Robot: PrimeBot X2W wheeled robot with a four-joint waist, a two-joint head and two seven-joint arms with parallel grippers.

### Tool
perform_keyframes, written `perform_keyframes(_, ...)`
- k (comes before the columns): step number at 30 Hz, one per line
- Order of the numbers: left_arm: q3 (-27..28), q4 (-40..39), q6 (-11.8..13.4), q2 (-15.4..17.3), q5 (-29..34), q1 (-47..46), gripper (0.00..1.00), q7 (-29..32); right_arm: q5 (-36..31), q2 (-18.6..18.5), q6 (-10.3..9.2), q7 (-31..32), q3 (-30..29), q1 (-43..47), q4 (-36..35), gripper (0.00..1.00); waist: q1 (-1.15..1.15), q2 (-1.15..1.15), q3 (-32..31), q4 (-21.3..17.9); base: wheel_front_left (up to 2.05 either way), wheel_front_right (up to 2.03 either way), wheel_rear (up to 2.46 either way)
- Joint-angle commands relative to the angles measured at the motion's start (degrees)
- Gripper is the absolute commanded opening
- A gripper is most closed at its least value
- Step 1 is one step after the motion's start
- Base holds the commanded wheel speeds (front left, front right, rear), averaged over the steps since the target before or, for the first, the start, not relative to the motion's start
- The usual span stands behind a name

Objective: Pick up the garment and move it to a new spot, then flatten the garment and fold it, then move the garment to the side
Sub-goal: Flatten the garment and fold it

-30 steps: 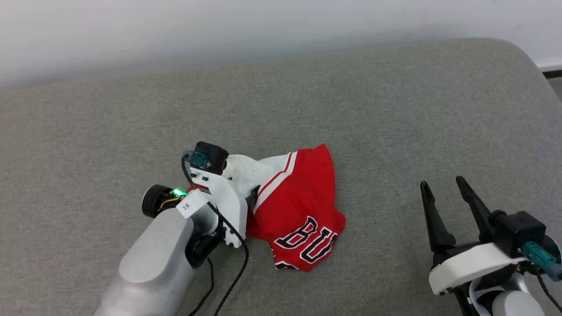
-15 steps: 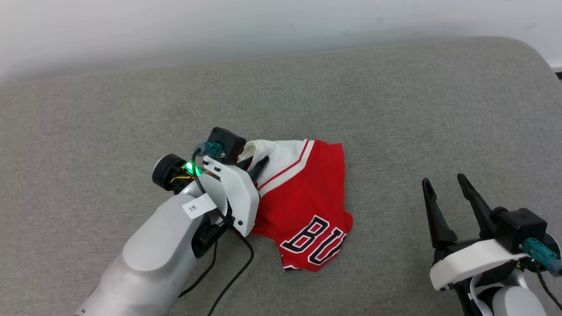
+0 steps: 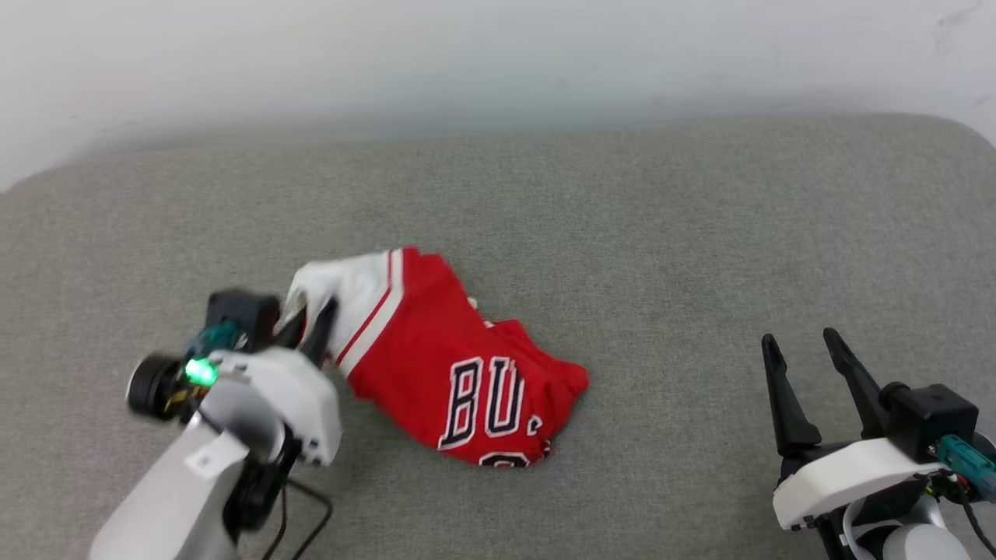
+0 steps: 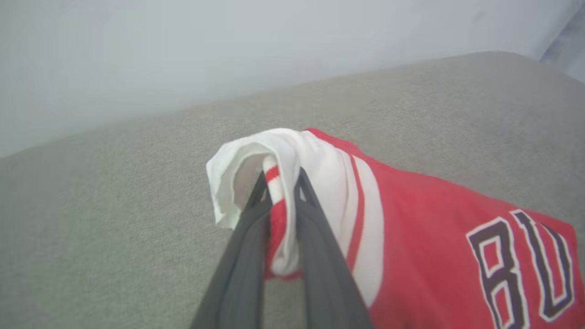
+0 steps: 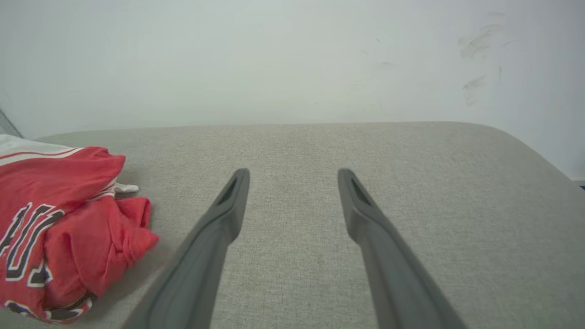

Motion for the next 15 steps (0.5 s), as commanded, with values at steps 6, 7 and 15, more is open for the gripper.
perform_keyframes(6,3.6,-4.9,6.5,2.8,-4.5,14.1,0.0,1.5,0.4,0.0,-0.02,0.4,0.3,1.4,0.1,1.0,0.0,0.0,-1.6,1.3,0.0,0.0,0.0)
perform_keyframes(7,4.1,-5.1,7.3,2.9,-5.4,16.2,0.0,1.6,0.3,0.0,-0.02,0.4,0.3,1.6,0.1,1.0,0.0,0.0,-1.8,1.4,0.0,0.0,0.0)
perform_keyframes(15,4.3,-1.6,7.9,-0.6,-11.2,27.1,0.0,1.0,-0.2,0.0,-0.02,1.3,0.5,2.8,-0.2,1.0,0.0,0.0,-3.4,1.6,0.0,0.0,0.0)
